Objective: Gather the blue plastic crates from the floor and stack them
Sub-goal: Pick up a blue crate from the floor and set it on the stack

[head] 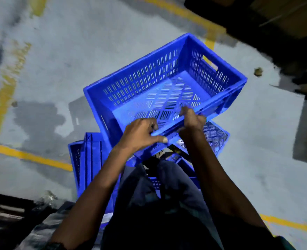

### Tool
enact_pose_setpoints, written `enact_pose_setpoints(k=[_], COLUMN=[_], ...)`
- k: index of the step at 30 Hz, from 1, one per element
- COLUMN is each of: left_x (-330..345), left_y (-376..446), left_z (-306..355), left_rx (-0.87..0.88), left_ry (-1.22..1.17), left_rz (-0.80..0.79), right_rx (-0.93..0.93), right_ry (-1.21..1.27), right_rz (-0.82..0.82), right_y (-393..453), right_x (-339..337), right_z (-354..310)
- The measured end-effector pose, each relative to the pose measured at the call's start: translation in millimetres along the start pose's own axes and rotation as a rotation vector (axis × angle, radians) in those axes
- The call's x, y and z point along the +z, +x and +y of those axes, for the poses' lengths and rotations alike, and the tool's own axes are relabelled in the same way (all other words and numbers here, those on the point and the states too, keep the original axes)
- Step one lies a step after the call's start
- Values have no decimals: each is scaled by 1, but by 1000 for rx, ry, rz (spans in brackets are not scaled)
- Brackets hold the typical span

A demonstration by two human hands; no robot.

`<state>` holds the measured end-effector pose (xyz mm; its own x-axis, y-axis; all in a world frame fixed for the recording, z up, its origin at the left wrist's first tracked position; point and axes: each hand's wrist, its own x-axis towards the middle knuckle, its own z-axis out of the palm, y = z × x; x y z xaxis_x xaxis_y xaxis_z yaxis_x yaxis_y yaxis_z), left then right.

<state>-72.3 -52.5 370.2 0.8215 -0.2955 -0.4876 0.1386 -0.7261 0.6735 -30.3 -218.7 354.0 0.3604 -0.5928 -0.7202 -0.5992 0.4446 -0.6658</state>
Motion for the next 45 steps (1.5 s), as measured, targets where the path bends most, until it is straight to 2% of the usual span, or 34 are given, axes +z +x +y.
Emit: enact_pose_setpoints(k=[1, 3, 7, 9, 11, 14, 18, 20, 24, 31, 34, 37, 42, 45], left_x=[-10, -32, -69, -79, -83, -88, -98, -102, -106, -121, -132, -140, -147, -156], left_y=[-11, -36, -74, -86, -95, -101, -88, -85, -85, -91, -93, -89, -88, -91], left_z=[5, 14, 17, 12, 8, 10, 2, 11, 47, 105, 135, 162, 193, 202], left_rx=[4, 45, 141, 30, -150, -329, -456, -431, -332, -319, -260, -183, -107, -26], left_ry=[-86, -174, 43, 165, 158, -155, -768, -869, -931, -685, -524, -384, -183, -69], left_rz=[-14, 94, 573, 759, 853, 883, 699, 672, 783, 921, 971, 1016, 1038, 1059], right_rx=[-10, -34, -107, -120, -127, -127, -142, -144, -120, -7, 46, 100, -95, -133], right_ry=[39, 112, 139, 155, 183, 230, 323, 360, 328, 232, 145, 134, 148, 209], right_rz=[4, -6, -28, -11, 3, -22, -54, -84, -109, -255, -371, -417, -281, -177], right_y=[-12, -35, -68, -81, -92, -105, -114, -114, -113, -79, -42, -46, -49, -40], right_x=[-10, -30, -55, -63, -69, -80, -88, -89, -90, -97, -98, -98, -94, -90], right_z=[-2, -9, -34, -50, -64, -75, -77, -81, -103, -122, -127, -140, -157, -160])
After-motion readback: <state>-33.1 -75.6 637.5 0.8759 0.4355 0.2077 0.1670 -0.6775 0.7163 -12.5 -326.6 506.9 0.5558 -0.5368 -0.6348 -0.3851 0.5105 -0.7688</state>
